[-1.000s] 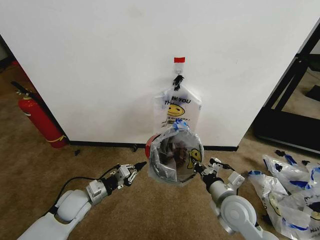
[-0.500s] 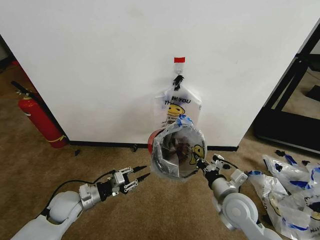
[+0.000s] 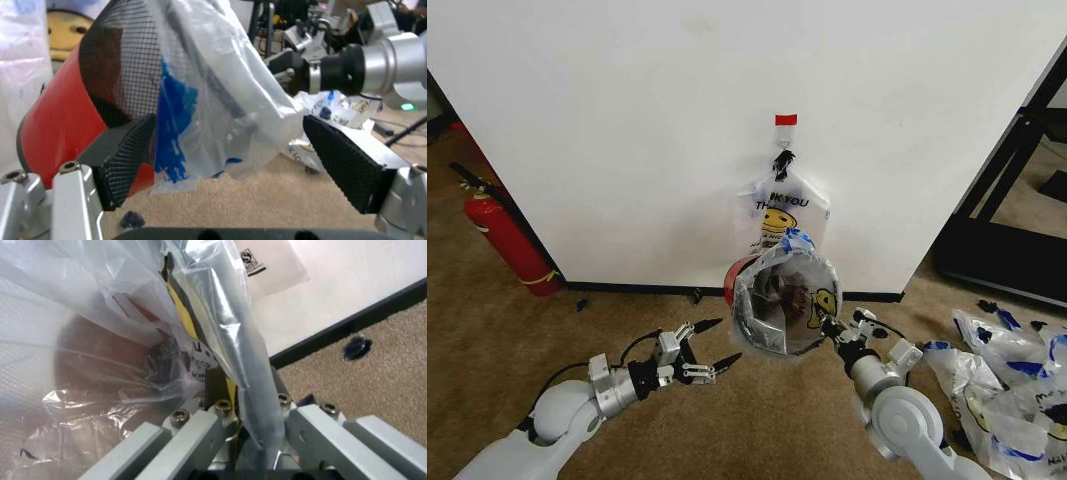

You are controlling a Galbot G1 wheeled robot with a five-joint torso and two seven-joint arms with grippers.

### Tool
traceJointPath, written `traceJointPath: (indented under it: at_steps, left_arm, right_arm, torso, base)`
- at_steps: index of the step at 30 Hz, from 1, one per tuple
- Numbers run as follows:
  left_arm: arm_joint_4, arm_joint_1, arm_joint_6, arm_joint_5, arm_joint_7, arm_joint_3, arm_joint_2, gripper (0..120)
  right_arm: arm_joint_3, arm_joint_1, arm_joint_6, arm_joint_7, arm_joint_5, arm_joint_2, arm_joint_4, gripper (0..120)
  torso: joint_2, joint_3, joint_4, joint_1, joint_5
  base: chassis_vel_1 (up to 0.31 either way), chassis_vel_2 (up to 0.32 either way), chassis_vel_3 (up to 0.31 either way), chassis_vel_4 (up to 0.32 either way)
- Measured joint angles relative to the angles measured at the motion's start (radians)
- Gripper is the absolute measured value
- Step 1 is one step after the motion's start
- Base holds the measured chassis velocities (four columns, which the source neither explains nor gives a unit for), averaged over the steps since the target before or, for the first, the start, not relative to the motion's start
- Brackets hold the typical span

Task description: Pick up the garbage bag from the wall and place it over the trash bin.

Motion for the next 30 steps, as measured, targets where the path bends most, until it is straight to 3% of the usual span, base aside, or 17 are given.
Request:
traceJointPath:
  at_steps: [23, 30]
  left_arm:
    - [-0.025, 0.003, 0.038, -0.053, -0.011, 0.007, -0.003, 2]
    - [-0.033, 0.002, 0.038, -0.064, 0.000, 0.007, -0.005, 0]
  right_arm:
    - [0.001, 0.005, 0.007, -0.008, -0.008, 0.003, -0.006, 0]
    - [-0.001, 0.006, 0.014, -0.011, -0.012, 0.006, -0.007, 0]
  torso:
    - [0.000, 0.000, 0.0000, 0.000, 0.0000]
    - [0.000, 0.000, 0.0000, 0.000, 0.0000]
  base:
    - [0.000, 0.000, 0.000, 0.000]
    - [0.000, 0.000, 0.000, 0.000]
